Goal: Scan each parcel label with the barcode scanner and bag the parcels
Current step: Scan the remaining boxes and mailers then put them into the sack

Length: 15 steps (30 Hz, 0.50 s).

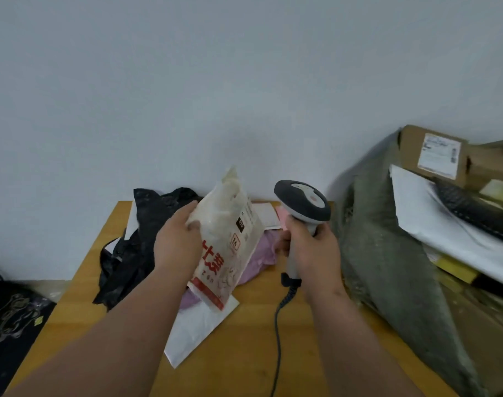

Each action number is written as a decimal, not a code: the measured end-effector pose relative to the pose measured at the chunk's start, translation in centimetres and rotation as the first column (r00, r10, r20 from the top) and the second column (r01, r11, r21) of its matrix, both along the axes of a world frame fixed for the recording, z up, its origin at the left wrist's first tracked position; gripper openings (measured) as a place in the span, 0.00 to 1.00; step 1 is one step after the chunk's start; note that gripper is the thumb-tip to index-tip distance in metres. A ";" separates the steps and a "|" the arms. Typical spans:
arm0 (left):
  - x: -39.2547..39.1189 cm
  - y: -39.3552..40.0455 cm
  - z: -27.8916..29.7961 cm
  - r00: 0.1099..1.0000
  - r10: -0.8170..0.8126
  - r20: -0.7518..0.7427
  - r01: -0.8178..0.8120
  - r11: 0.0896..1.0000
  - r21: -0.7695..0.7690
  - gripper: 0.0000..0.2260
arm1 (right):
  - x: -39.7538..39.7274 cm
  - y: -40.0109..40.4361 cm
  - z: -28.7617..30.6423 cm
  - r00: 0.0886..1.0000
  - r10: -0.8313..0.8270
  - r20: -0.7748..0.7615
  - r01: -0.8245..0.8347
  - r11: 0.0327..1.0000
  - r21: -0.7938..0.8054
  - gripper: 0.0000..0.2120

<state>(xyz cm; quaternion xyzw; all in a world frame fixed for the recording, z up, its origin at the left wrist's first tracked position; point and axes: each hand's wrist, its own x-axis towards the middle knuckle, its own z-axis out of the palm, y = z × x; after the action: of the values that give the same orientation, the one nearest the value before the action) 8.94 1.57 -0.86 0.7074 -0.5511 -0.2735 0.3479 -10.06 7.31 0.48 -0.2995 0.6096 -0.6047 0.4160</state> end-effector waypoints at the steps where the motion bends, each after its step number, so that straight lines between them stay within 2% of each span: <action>1: -0.1 0.5 0.0 0.995 0.040 -0.095 -0.037 0.999 0.028 0.19 | -0.3 0.3 -0.1 1.000 0.007 0.001 -0.007 1.000 0.015 0.05; 3: -0.3 1.5 0.0 0.976 0.089 -0.200 -0.075 0.994 0.078 0.17 | -0.8 0.8 -0.3 0.998 0.040 0.039 -0.042 0.997 0.067 0.05; 6: -0.6 2.9 0.2 0.960 0.119 -0.254 -0.094 0.990 0.108 0.13 | -0.9 1.7 -0.6 0.987 0.107 0.121 -0.125 0.982 0.145 0.10; 9: -0.6 3.7 0.1 0.968 0.105 -0.226 -0.082 0.991 0.109 0.12 | -0.6 2.5 -1.0 0.980 0.137 0.145 -0.164 0.967 0.195 0.09; 15: -0.2 4.6 -0.5 0.984 0.072 -0.162 -0.047 0.987 0.154 0.12 | -0.4 3.8 -0.7 0.981 0.104 0.166 -0.140 0.964 0.224 0.10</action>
<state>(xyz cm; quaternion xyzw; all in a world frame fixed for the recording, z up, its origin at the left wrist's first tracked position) 8.78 6.19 -1.41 0.7222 -0.4768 -0.3617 0.3468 -10.46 11.16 -0.19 -0.2382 0.6236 -0.5226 0.5304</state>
